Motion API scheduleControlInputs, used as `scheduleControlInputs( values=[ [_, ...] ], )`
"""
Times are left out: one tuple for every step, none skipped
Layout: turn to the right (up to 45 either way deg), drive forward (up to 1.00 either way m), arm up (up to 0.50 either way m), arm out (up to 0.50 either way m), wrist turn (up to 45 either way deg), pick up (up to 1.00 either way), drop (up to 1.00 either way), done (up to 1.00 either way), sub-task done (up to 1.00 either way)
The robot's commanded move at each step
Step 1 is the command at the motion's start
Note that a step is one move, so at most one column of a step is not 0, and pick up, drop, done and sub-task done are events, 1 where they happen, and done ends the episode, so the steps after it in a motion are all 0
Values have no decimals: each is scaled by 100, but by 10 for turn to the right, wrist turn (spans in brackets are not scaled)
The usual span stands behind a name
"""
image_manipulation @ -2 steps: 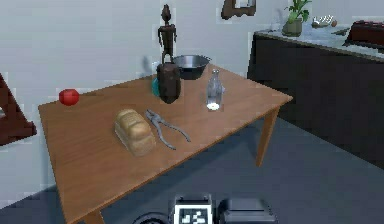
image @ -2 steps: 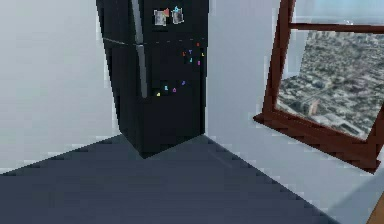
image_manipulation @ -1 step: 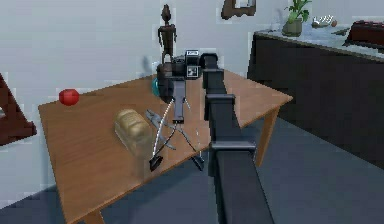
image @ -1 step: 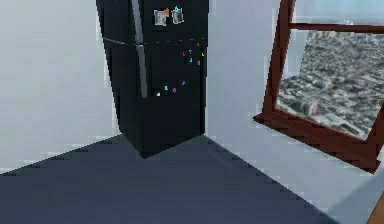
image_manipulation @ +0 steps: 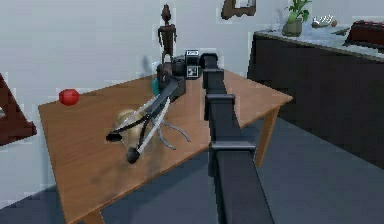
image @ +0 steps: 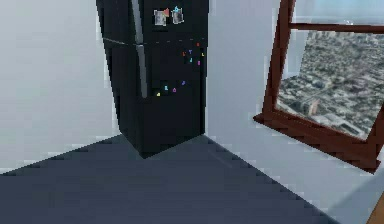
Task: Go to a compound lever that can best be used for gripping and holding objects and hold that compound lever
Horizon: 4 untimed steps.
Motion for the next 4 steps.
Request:
scheduleControlInputs(
  values=[
    [0, 0, 0, 0, 450, 0, 0, 0, 0],
    [0, 0, 0, 0, 450, 0, 0, 0, 0],
    [0, 0, 0, 0, 300, 0, 0, 0, 0],
    [0, 0, -30, 0, 0, 0, 0, 0, 0]
  ],
)
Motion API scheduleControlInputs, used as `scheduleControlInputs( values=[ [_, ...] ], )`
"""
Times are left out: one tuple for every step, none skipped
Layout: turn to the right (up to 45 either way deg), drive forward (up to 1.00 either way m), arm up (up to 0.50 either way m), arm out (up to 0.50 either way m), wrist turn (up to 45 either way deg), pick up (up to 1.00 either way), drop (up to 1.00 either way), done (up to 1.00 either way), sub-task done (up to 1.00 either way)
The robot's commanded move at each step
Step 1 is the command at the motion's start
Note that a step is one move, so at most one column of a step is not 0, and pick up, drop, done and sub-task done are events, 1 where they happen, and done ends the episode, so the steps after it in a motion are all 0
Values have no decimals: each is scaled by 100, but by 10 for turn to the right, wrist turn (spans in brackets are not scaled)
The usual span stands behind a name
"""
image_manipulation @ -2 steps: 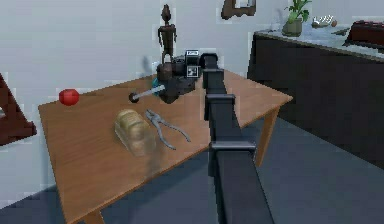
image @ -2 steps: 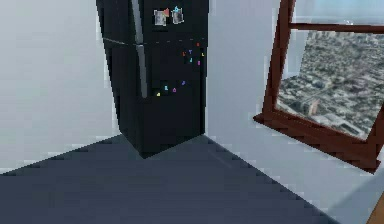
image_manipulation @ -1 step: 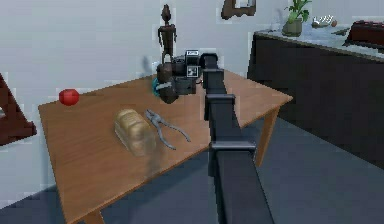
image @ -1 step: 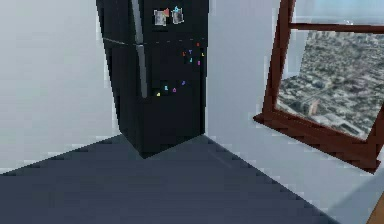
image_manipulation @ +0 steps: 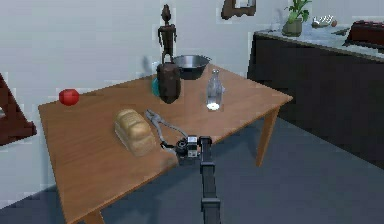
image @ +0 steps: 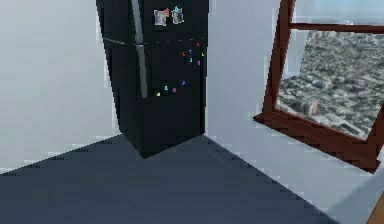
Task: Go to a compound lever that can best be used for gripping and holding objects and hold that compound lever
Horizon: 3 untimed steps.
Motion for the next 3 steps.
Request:
scheduleControlInputs(
  values=[
    [0, 0, 0, 0, 0, 100, 0, 0, 0],
    [0, 0, 10, 0, 0, 0, 0, 0, 0],
    [0, 0, 0, 0, 0, 0, 0, 100, 0]
  ],
)
